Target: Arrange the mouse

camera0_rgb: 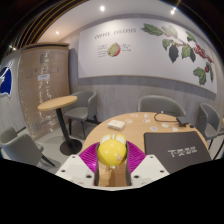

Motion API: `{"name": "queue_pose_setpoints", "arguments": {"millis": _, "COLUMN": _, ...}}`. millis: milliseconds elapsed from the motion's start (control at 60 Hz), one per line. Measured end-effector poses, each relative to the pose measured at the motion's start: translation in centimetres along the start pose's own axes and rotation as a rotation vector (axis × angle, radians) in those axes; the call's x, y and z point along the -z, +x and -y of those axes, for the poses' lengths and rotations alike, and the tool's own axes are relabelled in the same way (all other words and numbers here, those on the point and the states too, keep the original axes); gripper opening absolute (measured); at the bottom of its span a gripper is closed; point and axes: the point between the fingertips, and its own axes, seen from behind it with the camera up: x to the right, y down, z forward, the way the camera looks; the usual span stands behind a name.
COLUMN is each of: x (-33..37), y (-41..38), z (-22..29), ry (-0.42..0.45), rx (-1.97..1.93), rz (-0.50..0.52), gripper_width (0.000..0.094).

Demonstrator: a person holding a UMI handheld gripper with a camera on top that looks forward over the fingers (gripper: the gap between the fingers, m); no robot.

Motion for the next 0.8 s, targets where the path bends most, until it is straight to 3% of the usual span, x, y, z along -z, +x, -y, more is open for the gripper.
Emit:
{"name": "queue_pose_setpoints", "arguments": {"millis": 83, "x": 3.7, "y": 5.3, "z": 5.8, "ry": 0.151, "rx": 0.019, "rz": -0.061, "gripper_width": 0.0365}}
{"name": "queue_pose_setpoints", "arguments": {"millis": 167, "x": 6.2, "y": 13.3, "z": 7.8, "ry": 0.182, "rx": -0.015, "rz": -0.134, "gripper_width": 0.0362}}
{"name": "queue_pose_setpoints", "arguments": {"millis": 233, "x": 5.9, "y": 17.9, "z": 5.5, "ry": 0.123, "rx": -0.053, "rz": -0.184, "gripper_width": 0.0361}}
{"name": "queue_pose_setpoints", "arguments": {"millis": 317, "x": 4.2, "y": 22.3, "z": 1.0, "ry": -0.016, "rx": -0.123, "rz": -0.209, "gripper_width": 0.0361}}
{"name": "queue_pose_setpoints", "arguments": {"millis": 433, "x": 2.2, "y": 24.1, "z": -4.4, "ry": -0.152, "rx": -0.15, "rz": -0.181, "gripper_width": 0.0366}}
{"name": "queue_pose_setpoints", "arguments": {"millis": 500, "x": 1.9, "y": 24.3, "z": -6.2, "ry": -0.215, "rx": -0.162, "rz": -0.168, "gripper_width": 0.0462}}
{"name": "queue_pose_setpoints", "arguments": {"millis": 567, "x": 2.4, "y": 24.7, "z": -5.7, "ry": -0.209, "rx": -0.147, "rz": -0.164, "gripper_width": 0.0531}}
{"name": "queue_pose_setpoints", "arguments": {"millis": 700, "x": 4.5, "y": 24.4, "z": -6.0, "ry": -0.201, "rx": -0.115, "rz": -0.17, "gripper_width": 0.0862}}
{"name": "queue_pose_setpoints", "arguments": {"millis": 800, "x": 8.2, "y": 22.8, "z": -5.7, "ry": -0.156, "rx": -0.1, "rz": -0.133, "gripper_width": 0.0862}}
